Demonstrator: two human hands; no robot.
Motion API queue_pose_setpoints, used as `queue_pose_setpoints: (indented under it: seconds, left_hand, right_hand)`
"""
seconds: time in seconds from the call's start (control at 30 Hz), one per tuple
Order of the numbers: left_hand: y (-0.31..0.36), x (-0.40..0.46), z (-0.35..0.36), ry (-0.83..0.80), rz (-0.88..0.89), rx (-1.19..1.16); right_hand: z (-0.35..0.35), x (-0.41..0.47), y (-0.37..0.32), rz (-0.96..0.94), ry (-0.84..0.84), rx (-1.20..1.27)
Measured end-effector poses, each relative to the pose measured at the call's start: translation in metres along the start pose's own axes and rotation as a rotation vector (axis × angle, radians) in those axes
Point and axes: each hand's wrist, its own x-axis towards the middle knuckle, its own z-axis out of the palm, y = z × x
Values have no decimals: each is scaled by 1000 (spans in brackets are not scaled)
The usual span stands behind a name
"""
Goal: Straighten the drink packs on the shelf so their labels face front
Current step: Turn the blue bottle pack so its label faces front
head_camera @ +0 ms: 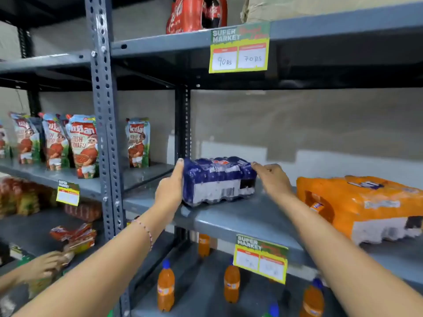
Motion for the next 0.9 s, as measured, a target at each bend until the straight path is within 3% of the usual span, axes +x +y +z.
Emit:
queue_pose_setpoints:
  seconds: [0.17, 0.27, 0.5, 0.77, 0.9]
  left_hand:
    - [10, 31, 12, -58, -41, -21]
    - [5, 45, 13, -84, 0, -87]
    - [-27, 67, 13, -276, 279, -38]
    - [-45, 75, 3, -326, 269, 4]
    - [-47, 76, 2, -246, 269, -56]
  right_hand:
    - [20, 45, 1, 174, -204, 58]
    - [32, 51, 16, 85, -117, 100]
    - [31, 57, 35, -9, -115, 231]
    - [27, 57, 37, -39, -203, 266]
    - [26, 58, 40, 31, -212, 614]
